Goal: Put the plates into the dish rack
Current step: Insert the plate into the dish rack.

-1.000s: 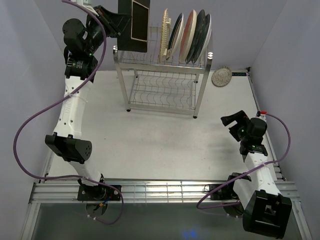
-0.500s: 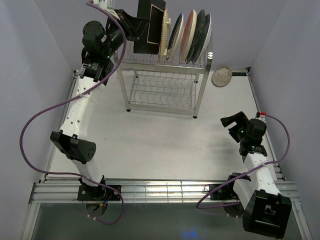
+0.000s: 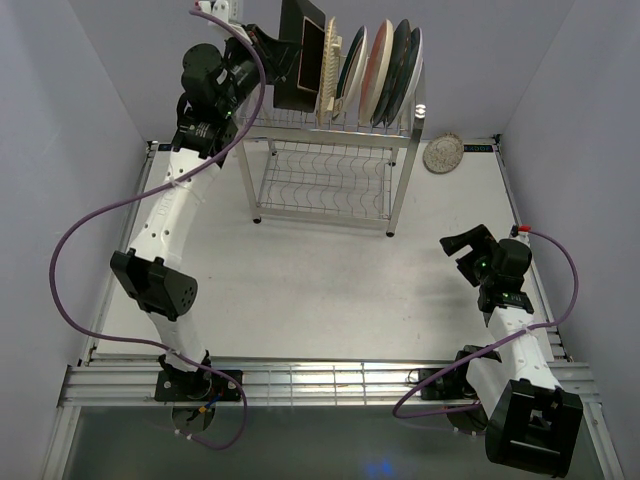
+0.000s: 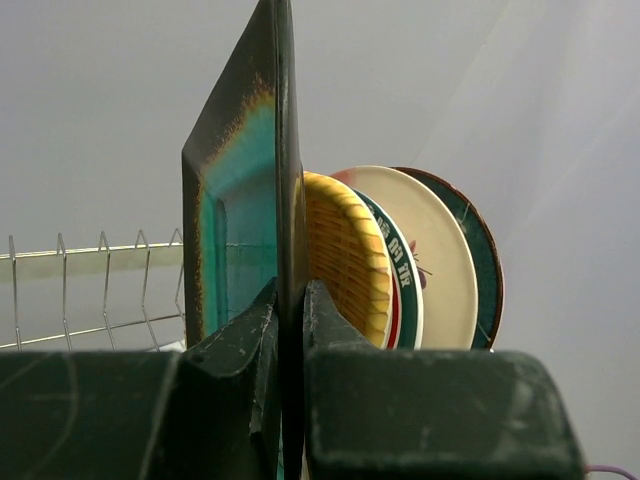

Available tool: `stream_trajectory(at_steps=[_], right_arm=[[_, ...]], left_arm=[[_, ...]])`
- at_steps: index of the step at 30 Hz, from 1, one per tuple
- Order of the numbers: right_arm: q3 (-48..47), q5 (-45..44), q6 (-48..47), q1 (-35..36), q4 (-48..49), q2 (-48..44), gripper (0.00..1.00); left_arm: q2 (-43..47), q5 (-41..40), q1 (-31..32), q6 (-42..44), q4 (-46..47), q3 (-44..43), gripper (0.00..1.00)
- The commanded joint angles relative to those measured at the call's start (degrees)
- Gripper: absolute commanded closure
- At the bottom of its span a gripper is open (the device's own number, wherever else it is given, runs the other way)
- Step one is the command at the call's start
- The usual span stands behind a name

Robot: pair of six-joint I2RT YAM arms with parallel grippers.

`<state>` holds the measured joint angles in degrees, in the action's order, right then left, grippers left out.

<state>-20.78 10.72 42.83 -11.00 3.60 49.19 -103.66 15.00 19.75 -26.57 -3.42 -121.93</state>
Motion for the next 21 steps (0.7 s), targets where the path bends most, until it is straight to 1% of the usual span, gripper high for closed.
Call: stream_trajectory(at_steps=[1, 11, 17, 21], right_arm=[[-0.06, 0.53, -0.9, 0.02, 2.47, -0.67, 0.11], [0.47, 0.09, -1.17, 0.11, 2.56, -0.67, 0.1], [0.82, 0.09, -1.26, 0.02, 2.73, -0.67, 0.1], [1.0, 0.0, -1.26, 0.11, 2.73, -0.94, 0.1]], left_arm=[[2.23, -2.17, -0.33, 2.13, 10.36, -2.7, 1.0], [0.04, -4.54, 1.61, 4.32, 9.66, -2.87, 1.0], [-0.67, -9.98, 4.95, 6.35, 9.66, -3.05, 1.0], [-1.72, -12.71, 6.88, 8.81, 9.22, -5.07, 1.0]])
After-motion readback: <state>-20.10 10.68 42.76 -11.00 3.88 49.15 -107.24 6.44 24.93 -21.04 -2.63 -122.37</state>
